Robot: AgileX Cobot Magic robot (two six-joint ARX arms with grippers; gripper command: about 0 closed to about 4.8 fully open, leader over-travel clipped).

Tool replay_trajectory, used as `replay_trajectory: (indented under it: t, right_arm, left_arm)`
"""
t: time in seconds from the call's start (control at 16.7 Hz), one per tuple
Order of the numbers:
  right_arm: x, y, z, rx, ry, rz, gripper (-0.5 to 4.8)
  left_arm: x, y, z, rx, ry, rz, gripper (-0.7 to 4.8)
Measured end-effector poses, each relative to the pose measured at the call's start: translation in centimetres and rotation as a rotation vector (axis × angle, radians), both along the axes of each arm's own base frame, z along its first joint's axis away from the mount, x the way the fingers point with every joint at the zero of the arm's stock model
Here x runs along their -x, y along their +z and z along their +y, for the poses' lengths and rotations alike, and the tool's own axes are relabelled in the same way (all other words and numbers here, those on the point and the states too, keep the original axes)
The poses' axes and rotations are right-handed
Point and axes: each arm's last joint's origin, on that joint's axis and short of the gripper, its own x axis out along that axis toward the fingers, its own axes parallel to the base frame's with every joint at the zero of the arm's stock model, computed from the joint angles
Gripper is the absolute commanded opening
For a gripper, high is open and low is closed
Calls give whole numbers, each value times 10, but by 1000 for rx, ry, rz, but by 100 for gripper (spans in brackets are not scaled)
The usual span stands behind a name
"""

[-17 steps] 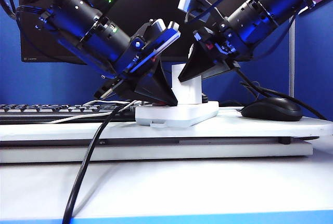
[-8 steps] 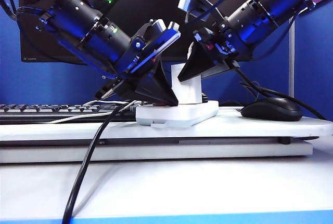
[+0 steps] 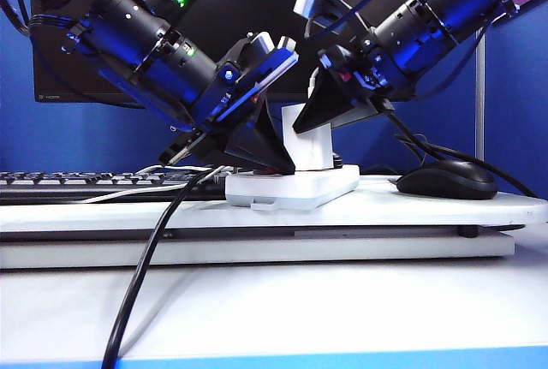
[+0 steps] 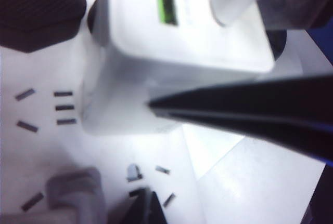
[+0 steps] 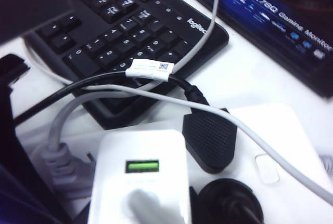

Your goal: Unplug the white charger from the socket, then place it next to the socket.

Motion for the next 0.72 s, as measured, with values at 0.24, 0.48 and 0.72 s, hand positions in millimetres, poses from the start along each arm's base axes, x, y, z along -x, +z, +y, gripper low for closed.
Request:
replay_trajectory:
  t: [0.24, 0.48, 0.72]
  right_arm:
    - [-1, 0, 0, -23, -9, -5, -1]
    - [-1, 0, 0, -36, -25, 2, -1]
    - [-1, 1, 1, -52, -27, -1, -1]
  left_arm:
    - [0, 0, 0, 1, 0, -2, -5]
    - [-1, 0, 0, 2, 0, -3, -5]
    - [-1, 0, -1, 3, 0, -6, -5]
